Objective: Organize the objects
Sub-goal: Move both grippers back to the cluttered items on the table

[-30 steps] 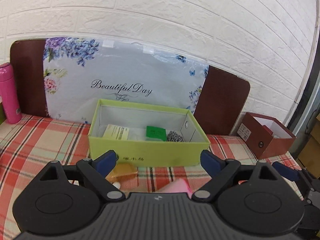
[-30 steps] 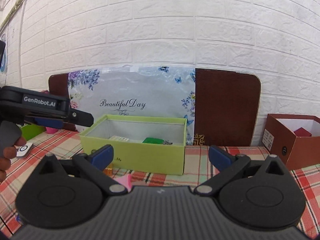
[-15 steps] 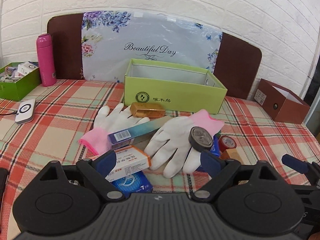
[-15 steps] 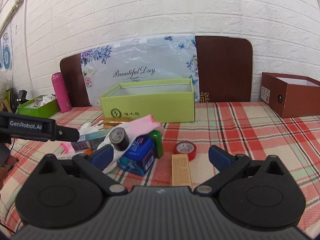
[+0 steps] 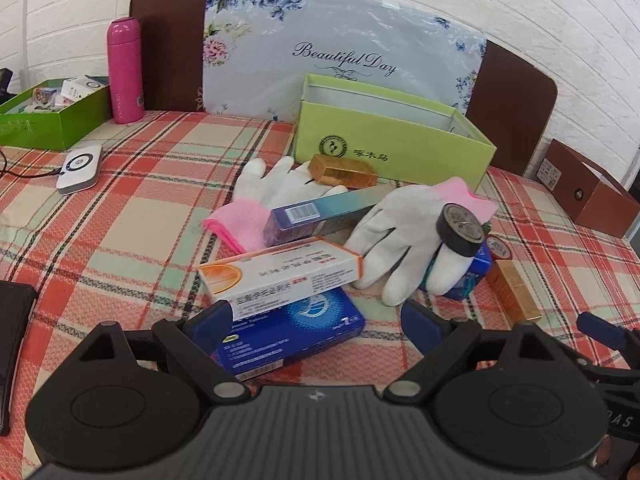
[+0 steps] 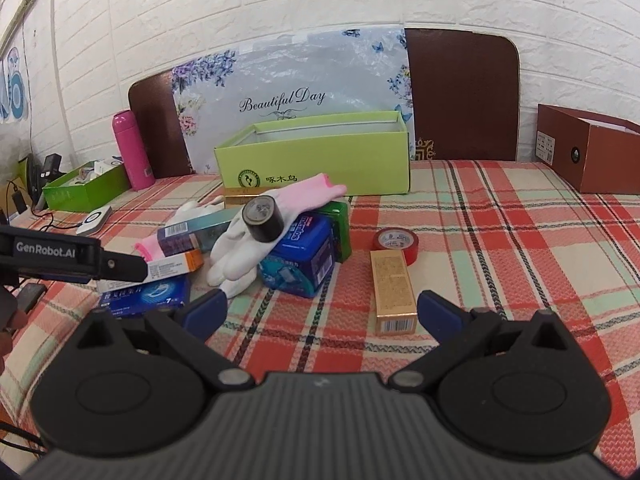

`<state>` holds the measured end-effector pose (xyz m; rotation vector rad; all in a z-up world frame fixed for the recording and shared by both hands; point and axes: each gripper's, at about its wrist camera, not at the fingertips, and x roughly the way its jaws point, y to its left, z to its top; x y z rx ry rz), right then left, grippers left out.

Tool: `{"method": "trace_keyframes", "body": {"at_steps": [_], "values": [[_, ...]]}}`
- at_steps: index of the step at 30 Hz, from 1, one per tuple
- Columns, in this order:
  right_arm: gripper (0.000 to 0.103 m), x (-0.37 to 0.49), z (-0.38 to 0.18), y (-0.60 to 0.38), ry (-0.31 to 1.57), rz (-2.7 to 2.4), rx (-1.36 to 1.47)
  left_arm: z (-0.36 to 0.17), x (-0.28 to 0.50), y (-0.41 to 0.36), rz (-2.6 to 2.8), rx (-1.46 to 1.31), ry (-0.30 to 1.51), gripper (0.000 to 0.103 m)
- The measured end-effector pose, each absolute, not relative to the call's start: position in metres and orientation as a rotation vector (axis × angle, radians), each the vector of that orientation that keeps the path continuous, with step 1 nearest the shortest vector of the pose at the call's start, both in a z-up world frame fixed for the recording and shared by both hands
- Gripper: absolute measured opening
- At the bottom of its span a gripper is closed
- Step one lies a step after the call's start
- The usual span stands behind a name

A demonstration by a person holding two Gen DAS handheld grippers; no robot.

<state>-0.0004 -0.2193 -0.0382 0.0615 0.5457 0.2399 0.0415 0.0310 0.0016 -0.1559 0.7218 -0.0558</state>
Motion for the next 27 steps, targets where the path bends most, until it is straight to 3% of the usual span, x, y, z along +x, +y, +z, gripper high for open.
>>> {"method": "trace_keyframes", "body": {"at_steps": [9, 17, 27], "values": [[0.103, 0.005, -0.05, -0.208, 0.606, 0.275, 0.049, -0.008, 0.052, 0.075, -0.073, -0.227, 0.74, 0.094], [0.103, 0.005, -0.054, -0.208, 0.629, 0.255, 0.052, -0.011, 0.115, 0.098, -0.235, -0.289, 0.754, 0.094], [0.103, 0.005, -0.058, -0.205, 0.651, 0.267, 0.044, -0.026, 0.106, 0.061, -0.4, -0.192, 0.87, 0.096]]}}
